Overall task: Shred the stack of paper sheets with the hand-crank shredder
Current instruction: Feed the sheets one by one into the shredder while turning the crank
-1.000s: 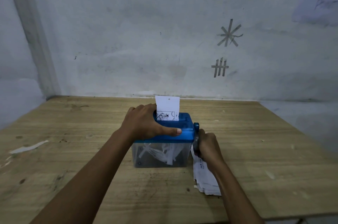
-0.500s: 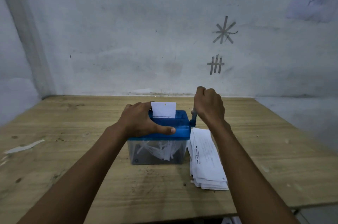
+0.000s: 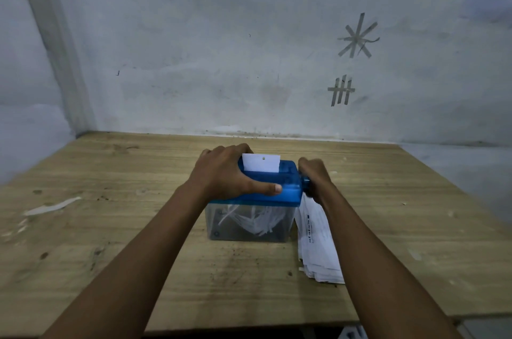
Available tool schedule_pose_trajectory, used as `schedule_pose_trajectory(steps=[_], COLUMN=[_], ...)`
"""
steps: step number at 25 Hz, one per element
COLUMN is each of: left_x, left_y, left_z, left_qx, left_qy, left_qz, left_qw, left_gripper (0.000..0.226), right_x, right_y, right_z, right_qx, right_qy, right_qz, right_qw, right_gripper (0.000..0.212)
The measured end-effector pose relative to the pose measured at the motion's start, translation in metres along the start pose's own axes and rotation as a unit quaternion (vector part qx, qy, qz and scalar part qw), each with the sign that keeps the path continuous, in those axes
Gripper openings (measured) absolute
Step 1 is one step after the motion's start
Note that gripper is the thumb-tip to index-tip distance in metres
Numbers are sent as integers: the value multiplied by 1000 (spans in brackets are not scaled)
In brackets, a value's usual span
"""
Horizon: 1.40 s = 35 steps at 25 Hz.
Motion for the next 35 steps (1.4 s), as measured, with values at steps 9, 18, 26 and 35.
schedule_pose_trajectory(steps=[9,18,26,35], left_x=[-2,4,6,3], left_y=[3,6,5,4], left_z=[4,5,5,1], left_qx=[-17,-24,-22,11], left_qy=[3,-6,-15,-20], left_qz=[-6,18,33,-6], left_qw=[1000,1000,999,1000], left_gripper=[103,98,105,106], right_x=[16,-81,-81,39], right_y=[91,111,4,30], right_z=[-22,-68,-38,5], right_qx=[2,242,126,-14], right_qy=[78,106,25,-35], right_qz=[-59,-253,-107,15], right_qw=[995,931,986,999], right_gripper=[42,62,35,25])
Point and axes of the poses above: each hand's wrist, its own y-axis away from the middle knuckle, its own z-axis out of the palm, x = y × z, the point moved 10 cm from there along -y, towards the middle knuckle, and after that the axes turned 15 degrees about -z, right-handed, at the moved point
